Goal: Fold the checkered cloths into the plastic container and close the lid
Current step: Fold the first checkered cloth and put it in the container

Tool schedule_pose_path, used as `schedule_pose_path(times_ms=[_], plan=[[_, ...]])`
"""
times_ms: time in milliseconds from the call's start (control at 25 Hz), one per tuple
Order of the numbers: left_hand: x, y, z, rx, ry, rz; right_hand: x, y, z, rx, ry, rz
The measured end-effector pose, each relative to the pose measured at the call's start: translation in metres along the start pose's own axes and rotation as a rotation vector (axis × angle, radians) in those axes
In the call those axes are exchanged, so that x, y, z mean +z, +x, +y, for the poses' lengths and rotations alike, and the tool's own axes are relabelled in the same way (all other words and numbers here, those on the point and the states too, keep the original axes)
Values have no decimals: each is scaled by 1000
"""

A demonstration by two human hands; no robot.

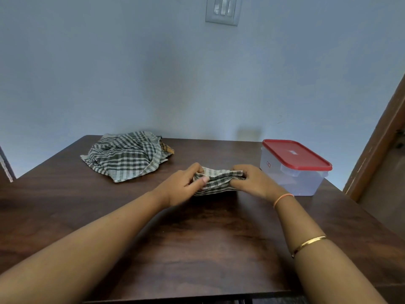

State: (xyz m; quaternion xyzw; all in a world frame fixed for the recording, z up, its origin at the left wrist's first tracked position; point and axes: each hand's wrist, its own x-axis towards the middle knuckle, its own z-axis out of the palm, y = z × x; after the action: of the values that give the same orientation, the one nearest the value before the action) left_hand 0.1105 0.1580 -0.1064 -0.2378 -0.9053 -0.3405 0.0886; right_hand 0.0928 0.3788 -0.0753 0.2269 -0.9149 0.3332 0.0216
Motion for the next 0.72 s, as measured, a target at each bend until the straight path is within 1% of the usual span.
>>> schedule_pose_path(times_ms=[80,160,240,320,400,560,720], plan=[[-1,-5,-3,15,109,-31,5,4,4,9,77,44],[3,-3,-7,47,219,26,13,9,12,15,136,47],[7,6,-9,10,198,129,21,15,23,60,221,99],[12,17,-10,-111,102,191,26,24,31,112,235,179],[17,27,-14,-215,80,202,29,32,35,185,159,229],[27,40,-21,-354,122,219,32,43,36,320,-59,288],[30,49,-26,-457,153,197,35,53,37,430,-128,294]])
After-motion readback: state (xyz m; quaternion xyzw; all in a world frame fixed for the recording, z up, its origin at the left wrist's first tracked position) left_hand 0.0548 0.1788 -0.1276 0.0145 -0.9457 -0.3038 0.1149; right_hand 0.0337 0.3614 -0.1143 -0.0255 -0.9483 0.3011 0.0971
